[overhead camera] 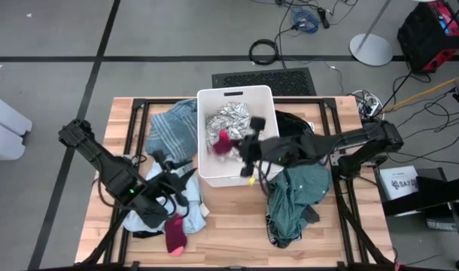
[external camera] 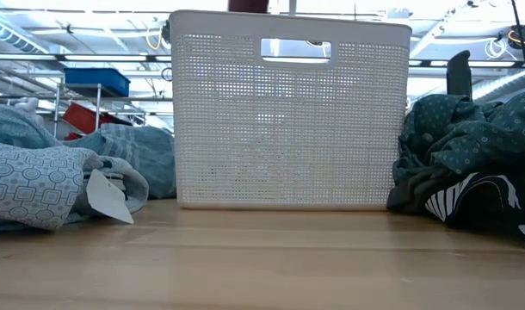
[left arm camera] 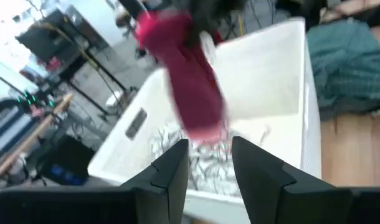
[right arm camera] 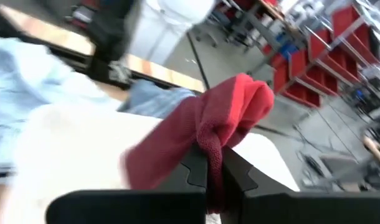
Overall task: Sort clothes
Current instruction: Put the top red sock into the white bin
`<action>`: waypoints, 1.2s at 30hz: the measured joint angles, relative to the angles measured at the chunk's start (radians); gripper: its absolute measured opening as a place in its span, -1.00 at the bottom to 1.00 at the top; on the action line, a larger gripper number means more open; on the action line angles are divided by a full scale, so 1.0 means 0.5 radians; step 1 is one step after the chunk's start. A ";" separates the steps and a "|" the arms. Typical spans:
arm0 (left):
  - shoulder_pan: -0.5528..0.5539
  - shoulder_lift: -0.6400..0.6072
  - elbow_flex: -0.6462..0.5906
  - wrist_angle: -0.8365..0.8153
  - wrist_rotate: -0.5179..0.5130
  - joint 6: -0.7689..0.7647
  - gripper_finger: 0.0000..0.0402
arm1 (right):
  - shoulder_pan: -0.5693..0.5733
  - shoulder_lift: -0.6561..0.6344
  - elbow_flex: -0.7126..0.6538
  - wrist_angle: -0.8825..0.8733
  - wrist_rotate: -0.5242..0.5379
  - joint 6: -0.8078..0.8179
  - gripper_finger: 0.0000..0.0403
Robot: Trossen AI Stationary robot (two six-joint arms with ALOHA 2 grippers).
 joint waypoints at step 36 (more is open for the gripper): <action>0.426 0.146 0.000 -0.147 0.812 -0.125 -0.33 | -1.052 0.076 -0.003 -0.978 -1.679 0.970 -0.69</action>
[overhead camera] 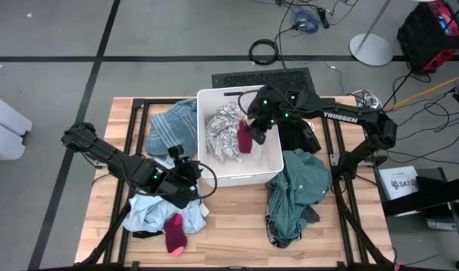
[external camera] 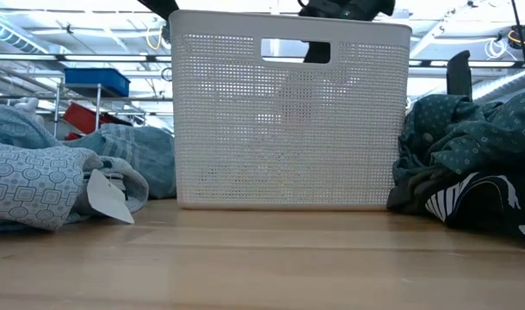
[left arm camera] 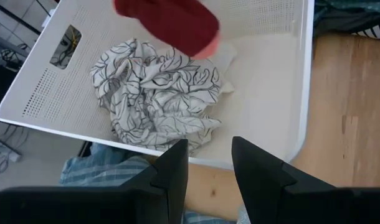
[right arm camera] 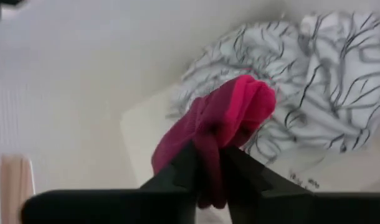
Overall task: Sort clothes
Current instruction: Put the top red sock into the white bin, then put the red sock into the white bin
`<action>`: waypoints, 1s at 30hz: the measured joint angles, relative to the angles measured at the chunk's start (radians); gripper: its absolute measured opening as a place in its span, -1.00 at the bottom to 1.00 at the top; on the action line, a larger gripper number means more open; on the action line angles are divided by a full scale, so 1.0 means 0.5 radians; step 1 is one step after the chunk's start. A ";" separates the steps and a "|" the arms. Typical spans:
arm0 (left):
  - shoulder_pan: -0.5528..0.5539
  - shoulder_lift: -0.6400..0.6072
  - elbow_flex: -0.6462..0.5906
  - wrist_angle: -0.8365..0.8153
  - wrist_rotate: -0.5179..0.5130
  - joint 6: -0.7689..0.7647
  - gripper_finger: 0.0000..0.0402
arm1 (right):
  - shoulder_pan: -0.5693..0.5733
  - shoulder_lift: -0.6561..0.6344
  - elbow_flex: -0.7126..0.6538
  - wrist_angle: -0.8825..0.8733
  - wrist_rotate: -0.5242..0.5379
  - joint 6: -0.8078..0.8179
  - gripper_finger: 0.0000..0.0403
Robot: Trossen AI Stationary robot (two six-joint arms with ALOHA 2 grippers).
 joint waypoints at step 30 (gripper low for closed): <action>-0.156 0.000 0.000 0.442 0.216 0.321 -0.33 | 0.726 -0.034 0.004 0.732 -0.268 -0.341 -0.15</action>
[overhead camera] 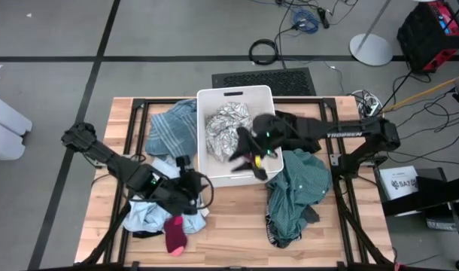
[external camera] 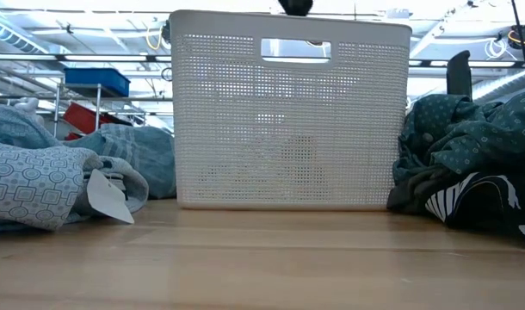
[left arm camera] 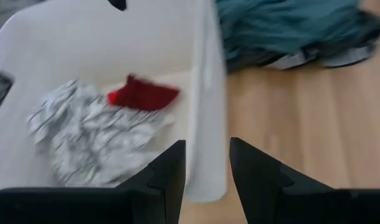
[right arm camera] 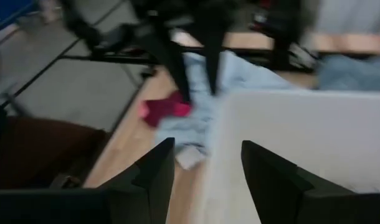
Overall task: Sort clothes
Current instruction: Put the red sock into the white bin
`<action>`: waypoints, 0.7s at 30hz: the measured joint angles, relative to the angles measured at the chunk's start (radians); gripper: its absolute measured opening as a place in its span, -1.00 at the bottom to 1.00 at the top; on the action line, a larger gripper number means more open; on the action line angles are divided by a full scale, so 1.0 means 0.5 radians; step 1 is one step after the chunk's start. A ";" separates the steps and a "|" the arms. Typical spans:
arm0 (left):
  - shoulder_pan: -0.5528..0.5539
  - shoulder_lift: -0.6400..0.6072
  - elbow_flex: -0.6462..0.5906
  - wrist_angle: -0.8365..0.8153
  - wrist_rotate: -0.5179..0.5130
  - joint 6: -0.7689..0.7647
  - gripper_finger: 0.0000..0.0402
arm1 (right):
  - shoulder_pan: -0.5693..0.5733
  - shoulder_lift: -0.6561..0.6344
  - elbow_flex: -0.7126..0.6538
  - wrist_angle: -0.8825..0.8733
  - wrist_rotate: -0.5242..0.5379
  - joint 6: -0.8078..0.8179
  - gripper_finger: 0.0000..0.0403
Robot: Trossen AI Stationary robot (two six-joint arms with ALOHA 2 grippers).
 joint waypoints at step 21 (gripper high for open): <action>-0.139 0.266 0.001 -0.231 1.151 -0.967 -0.33 | 0.710 0.243 0.000 0.136 0.031 -0.021 -0.15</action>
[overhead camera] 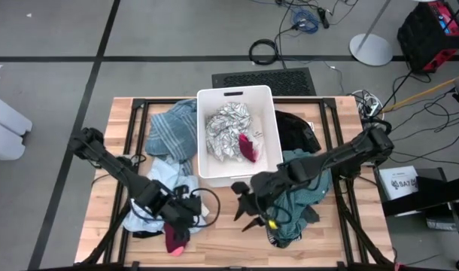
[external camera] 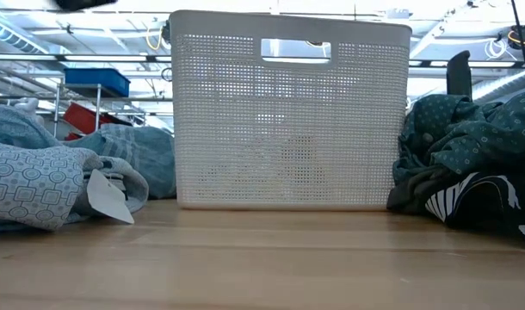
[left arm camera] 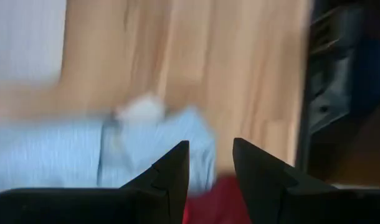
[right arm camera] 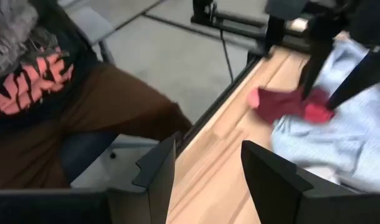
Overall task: Sort clothes
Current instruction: Put the red sock into the white bin
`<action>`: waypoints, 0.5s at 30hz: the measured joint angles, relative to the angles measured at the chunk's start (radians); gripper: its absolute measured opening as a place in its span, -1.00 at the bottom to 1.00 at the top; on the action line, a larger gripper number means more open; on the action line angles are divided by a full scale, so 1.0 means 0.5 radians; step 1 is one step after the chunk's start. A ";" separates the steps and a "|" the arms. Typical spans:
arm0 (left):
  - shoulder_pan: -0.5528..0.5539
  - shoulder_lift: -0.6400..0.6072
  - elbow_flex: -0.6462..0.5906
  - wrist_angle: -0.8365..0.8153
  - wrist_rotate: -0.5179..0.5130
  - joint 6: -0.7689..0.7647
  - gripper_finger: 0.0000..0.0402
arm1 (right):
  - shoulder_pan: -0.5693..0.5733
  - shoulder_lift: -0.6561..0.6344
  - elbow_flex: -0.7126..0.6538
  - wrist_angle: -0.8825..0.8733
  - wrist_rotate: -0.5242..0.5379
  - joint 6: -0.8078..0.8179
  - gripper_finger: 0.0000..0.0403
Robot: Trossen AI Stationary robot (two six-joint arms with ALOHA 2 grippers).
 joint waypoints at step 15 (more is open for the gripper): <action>-0.252 0.261 -0.001 -0.469 0.028 -0.424 -0.33 | 0.035 0.022 -0.001 -0.001 -0.001 0.166 -0.15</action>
